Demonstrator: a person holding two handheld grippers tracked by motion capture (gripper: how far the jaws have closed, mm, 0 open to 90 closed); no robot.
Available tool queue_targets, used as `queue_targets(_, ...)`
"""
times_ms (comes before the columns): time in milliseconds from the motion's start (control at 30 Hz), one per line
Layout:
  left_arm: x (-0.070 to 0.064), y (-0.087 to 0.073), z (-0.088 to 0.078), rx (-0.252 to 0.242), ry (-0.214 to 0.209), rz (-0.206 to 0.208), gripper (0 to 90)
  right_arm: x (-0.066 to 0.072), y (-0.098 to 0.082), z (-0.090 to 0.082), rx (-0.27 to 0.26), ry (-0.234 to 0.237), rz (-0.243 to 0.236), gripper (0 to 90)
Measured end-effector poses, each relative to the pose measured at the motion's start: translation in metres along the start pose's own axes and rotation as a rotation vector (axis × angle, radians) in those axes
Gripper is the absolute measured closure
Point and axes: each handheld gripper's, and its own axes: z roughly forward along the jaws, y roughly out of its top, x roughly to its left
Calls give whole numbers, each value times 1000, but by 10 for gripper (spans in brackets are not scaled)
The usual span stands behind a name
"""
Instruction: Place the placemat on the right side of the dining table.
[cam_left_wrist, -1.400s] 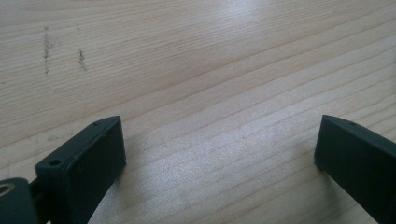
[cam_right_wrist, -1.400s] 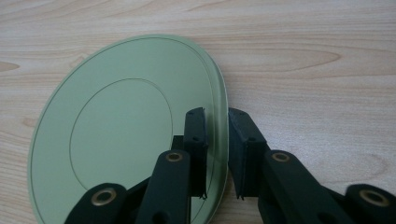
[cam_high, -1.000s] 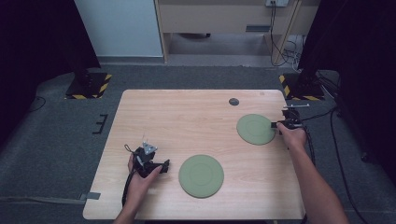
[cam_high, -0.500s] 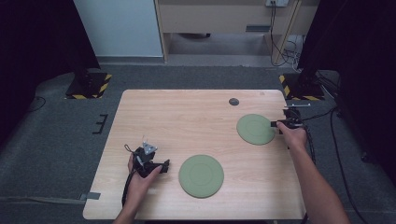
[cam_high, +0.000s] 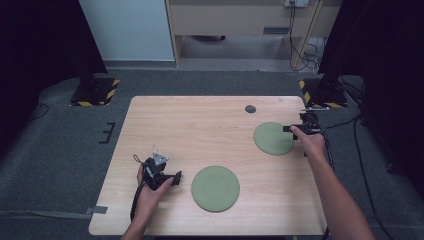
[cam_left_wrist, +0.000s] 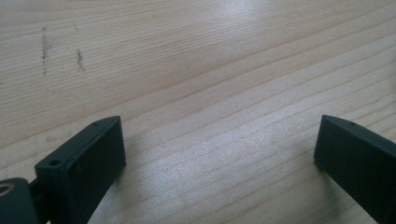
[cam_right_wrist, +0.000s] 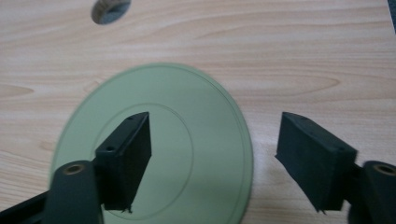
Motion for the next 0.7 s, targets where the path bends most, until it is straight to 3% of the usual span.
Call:
queue_targets(167,0,0,0,0,0,0,14,5,3,-2,-26,12,1,133)
queue_targets(267,0,0,0,0,1,1,15,9,5,-5,-39,6,-22,97)
queue_targets(467,0,0,0,0,-2,3,15,15,12,-16,-97,-2,-48,84)
queue_targets(700,0,-1,-1,0,-3,4,16,20,14,-22,-161,-13,-42,88)
